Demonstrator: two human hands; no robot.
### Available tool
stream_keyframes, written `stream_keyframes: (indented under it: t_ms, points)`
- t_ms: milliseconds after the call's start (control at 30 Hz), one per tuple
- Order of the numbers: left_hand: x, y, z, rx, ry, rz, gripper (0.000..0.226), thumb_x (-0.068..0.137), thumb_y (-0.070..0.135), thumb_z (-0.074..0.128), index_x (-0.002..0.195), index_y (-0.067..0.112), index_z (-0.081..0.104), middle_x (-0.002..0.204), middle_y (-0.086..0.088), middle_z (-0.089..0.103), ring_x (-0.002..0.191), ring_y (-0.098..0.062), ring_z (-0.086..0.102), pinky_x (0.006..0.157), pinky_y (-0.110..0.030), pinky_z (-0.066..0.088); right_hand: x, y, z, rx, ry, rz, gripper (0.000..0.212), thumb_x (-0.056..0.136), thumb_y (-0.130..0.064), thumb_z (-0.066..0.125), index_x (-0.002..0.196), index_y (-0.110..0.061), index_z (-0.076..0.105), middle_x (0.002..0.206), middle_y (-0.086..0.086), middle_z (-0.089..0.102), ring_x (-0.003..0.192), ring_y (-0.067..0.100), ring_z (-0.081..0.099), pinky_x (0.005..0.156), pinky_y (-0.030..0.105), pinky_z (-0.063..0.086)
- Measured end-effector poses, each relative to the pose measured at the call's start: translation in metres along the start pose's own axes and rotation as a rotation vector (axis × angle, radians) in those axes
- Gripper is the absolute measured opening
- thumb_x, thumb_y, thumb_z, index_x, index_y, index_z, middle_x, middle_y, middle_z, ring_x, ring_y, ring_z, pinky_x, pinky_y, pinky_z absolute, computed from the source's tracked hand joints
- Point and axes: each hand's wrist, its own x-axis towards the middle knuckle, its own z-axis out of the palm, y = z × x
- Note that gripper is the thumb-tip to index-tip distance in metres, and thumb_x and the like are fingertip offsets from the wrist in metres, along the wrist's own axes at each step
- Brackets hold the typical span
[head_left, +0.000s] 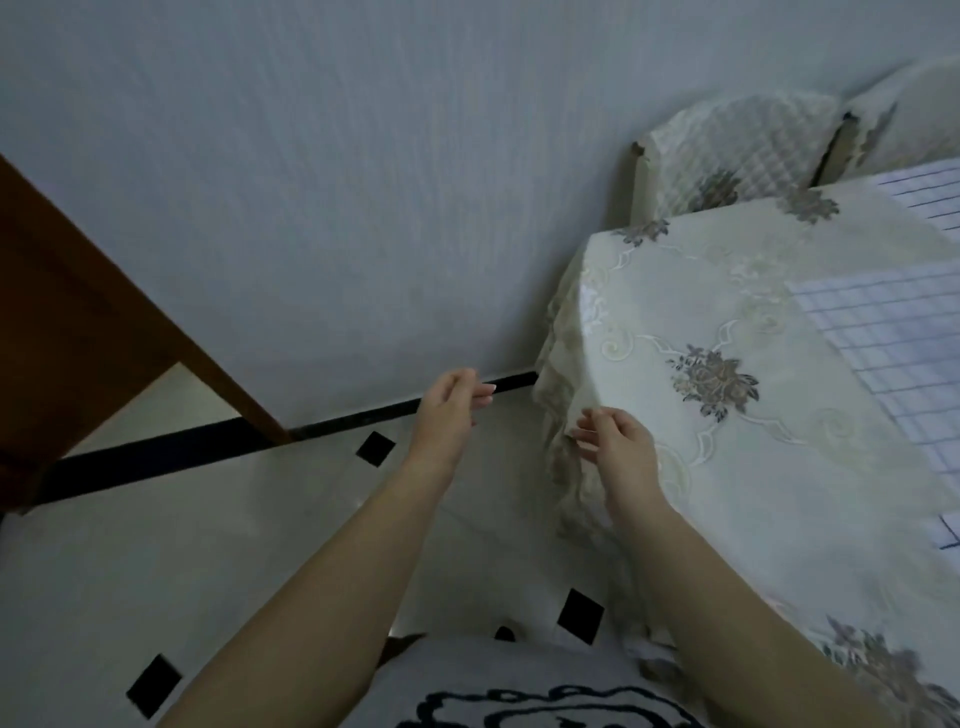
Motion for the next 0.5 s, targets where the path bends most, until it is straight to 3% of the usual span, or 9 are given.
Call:
stream_keyframes:
  t_ms: [133,300,500]
  points:
    - [0.038,0.012,0.037,0.021,-0.117,-0.021,0.018,0.099,0.026,0.045,0.091,0.024,0.061,0.093,-0.002,0.07,0.089,-0.017,0.065,0.085,-0.039,0.047,0.031,-0.014,-0.013,0.031,0.09,0.004,0.022,0.097,-0.014,0.047,0.1,-0.002,0.065,0.09,0.01,0.066,0.085,0.024,0.065,0.078,0.038,0.055]
    - [0.087,0.026,0.08,0.076,-0.276,-0.039,0.018,0.1,0.025,0.044,0.1,0.018,0.061,0.098,-0.007,0.07,0.089,-0.017,0.065,0.072,-0.026,0.049,0.071,-0.017,-0.026,0.093,0.252,0.058,0.019,0.097,-0.016,0.048,0.093,-0.011,0.065,0.091,0.007,0.068,0.087,0.024,0.067,0.077,0.038,0.055]
    - [0.152,0.044,0.136,0.178,-0.488,-0.054,0.018,0.099,0.024,0.045,0.097,0.019,0.062,0.096,-0.007,0.069,0.092,-0.021,0.065,0.084,-0.037,0.048,0.123,-0.029,-0.028,0.194,0.463,0.081,0.018,0.097,-0.017,0.049,0.088,-0.013,0.064,0.087,0.005,0.066,0.086,0.025,0.065,0.077,0.038,0.053]
